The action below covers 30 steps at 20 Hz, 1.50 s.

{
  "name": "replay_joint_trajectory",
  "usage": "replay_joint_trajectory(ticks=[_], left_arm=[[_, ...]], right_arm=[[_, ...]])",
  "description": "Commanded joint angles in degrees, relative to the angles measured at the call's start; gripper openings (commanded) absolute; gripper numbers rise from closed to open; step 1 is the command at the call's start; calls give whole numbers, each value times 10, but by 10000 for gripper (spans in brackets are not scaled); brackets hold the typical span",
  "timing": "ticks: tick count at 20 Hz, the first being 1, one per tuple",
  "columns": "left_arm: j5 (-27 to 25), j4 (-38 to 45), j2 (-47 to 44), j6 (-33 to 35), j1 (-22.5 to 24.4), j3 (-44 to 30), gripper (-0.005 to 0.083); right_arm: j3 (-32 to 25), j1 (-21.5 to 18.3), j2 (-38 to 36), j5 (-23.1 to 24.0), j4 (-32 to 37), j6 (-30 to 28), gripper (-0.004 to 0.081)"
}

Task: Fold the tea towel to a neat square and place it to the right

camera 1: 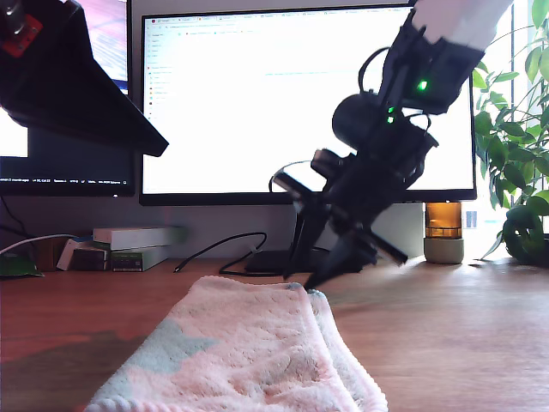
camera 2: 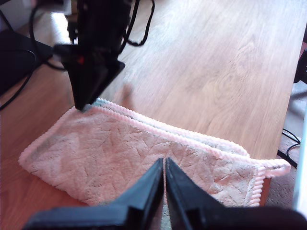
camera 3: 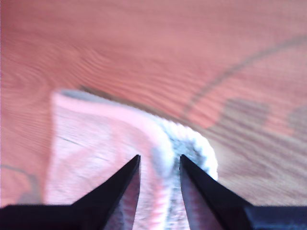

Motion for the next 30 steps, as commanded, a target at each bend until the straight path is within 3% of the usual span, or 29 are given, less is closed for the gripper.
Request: replay_joint_trajectory(ticks=[1, 11, 16, 19, 26, 28, 30], left_arm=[[0, 0, -1, -2, 0, -8, -21], [0, -5, -1, -2, 0, -8, -21], [0, -10, -1, -2, 0, -8, -21], [0, -10, -1, -2, 0, -8, -21], [-4, -10, -1, -2, 0, -8, -21], [-4, -10, -1, -2, 0, -8, -21], [-4, -12, -1, -2, 0, -8, -21]], right_arm=[[3, 7, 14, -1, 2, 0, 227], [3, 10, 14, -17, -3, 3, 188], [4, 10, 14, -31, -10, 3, 63], [13, 10, 14, -34, -13, 2, 50], [57, 10, 14, -34, -53, -5, 47], [61, 10, 14, -34, -64, -13, -12], [61, 10, 14, -32, -87, -15, -13]])
